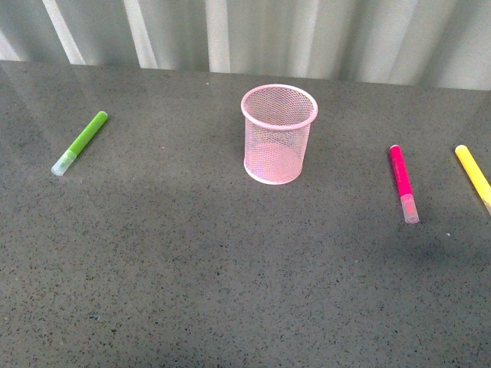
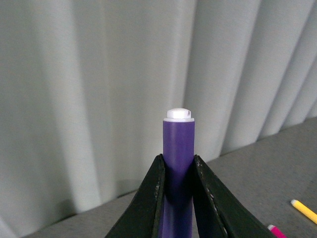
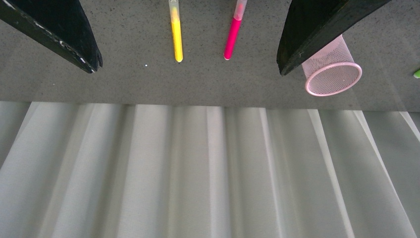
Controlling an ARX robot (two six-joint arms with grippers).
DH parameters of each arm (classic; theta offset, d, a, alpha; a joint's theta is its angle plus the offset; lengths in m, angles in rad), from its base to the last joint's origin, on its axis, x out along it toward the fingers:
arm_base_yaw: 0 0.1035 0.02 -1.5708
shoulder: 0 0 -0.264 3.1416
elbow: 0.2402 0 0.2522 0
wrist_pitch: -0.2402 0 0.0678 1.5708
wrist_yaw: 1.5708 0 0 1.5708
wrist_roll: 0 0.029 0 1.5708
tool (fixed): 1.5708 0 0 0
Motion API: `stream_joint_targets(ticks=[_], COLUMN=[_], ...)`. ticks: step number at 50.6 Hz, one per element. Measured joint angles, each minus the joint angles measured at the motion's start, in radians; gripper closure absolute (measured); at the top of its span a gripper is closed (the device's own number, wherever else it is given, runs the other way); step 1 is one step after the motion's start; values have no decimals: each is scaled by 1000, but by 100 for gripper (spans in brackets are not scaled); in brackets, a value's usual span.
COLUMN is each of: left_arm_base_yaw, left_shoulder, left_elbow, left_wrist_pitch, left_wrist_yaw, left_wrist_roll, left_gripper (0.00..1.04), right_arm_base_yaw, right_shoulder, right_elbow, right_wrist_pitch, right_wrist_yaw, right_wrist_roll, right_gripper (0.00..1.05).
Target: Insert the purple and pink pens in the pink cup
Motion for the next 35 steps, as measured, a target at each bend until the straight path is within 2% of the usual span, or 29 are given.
stream_joint_targets(ticks=[6,11,19,35], left_arm_base_yaw=[-158,-216,-264,-288], left_shoulder=[124,165,182,253], left_elbow=[-33,-15,16,16], left_wrist_pitch=[161,205,218,264], left_wrist_yaw=[-123,-182,-212,-273], left_wrist_roll=[-27,-31,-61,-114], left_gripper=[92,92,92,92], right_arm_base_yaw=[0,0,0,0], right_shoulder=[0,0,0,0], right_elbow=[0,0,0,0], right_wrist_pitch=[0,0,0,0], right_wrist_yaw=[0,0,0,0], right_wrist_roll=[0,0,0,0], right_gripper=[7,7,7,7])
